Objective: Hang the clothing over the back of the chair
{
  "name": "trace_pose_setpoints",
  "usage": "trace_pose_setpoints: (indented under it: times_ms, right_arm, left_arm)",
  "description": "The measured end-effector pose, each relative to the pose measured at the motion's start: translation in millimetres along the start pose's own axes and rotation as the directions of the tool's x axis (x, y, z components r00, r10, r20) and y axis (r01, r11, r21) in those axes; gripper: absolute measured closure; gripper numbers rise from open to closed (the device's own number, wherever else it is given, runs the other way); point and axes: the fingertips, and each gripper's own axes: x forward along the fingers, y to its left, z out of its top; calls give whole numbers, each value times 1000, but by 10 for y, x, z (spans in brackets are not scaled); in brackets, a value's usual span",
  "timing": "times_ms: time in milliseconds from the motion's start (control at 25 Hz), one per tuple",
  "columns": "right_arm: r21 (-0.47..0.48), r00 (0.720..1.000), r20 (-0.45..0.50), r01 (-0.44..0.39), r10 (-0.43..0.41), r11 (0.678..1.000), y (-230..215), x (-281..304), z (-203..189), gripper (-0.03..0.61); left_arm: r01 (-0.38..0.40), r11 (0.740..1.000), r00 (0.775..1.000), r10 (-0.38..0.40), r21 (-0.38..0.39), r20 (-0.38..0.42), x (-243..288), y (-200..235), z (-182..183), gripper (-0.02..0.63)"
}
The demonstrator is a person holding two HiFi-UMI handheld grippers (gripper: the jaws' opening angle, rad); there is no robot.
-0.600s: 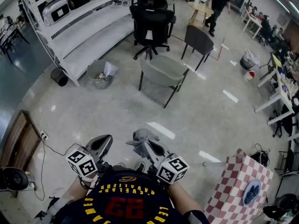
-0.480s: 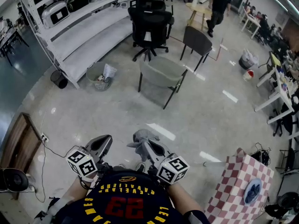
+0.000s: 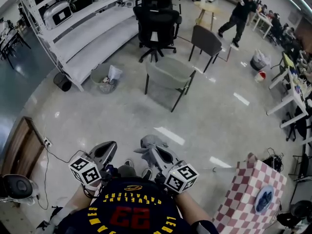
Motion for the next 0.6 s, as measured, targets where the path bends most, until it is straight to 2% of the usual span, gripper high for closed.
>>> trace_pose_setpoints:
  times_ms: [200,600]
  right_arm:
    - [-3,999,26,-28,28,1000,0,18,71,551]
    - [-2,1000,8,-1,1,1000,-266,199,174,551]
  left_arm:
    - [-10,1000,1000,10,-8,-20,21,54,-70,611]
    - [23,1000,999,-24,-13,-30,424,175,28,611]
